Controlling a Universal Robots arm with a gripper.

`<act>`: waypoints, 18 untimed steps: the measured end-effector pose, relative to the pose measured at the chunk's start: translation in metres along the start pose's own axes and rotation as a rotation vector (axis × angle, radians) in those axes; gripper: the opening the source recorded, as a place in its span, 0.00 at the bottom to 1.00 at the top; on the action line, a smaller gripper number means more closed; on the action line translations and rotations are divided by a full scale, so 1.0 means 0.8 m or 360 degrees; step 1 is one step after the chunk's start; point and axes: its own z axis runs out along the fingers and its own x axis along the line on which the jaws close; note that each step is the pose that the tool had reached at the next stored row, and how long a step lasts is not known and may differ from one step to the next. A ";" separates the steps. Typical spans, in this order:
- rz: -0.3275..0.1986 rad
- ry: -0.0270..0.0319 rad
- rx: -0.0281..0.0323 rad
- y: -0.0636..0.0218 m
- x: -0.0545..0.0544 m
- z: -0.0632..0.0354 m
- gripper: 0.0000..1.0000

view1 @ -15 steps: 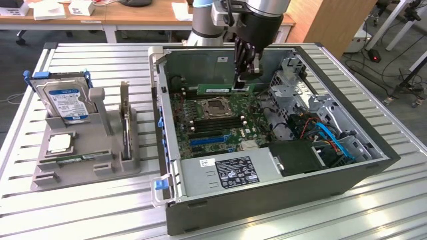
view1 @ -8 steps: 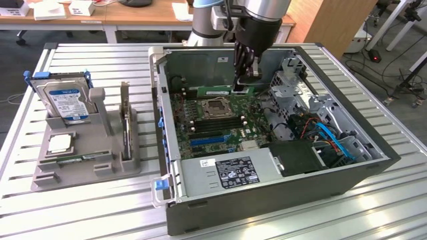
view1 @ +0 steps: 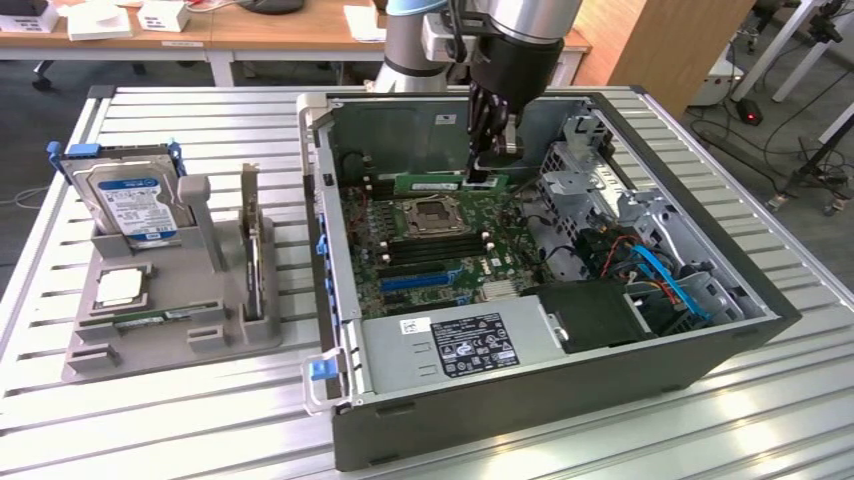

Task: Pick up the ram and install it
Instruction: 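Insert the ram into the slot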

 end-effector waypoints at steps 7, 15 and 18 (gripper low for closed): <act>-0.0116 0.00046 -0.00017 0.000 0.000 0.001 0.11; -0.0183 0.00073 -0.00027 0.000 0.000 0.001 0.11; -0.0183 0.00068 -0.00026 0.000 0.000 0.003 0.11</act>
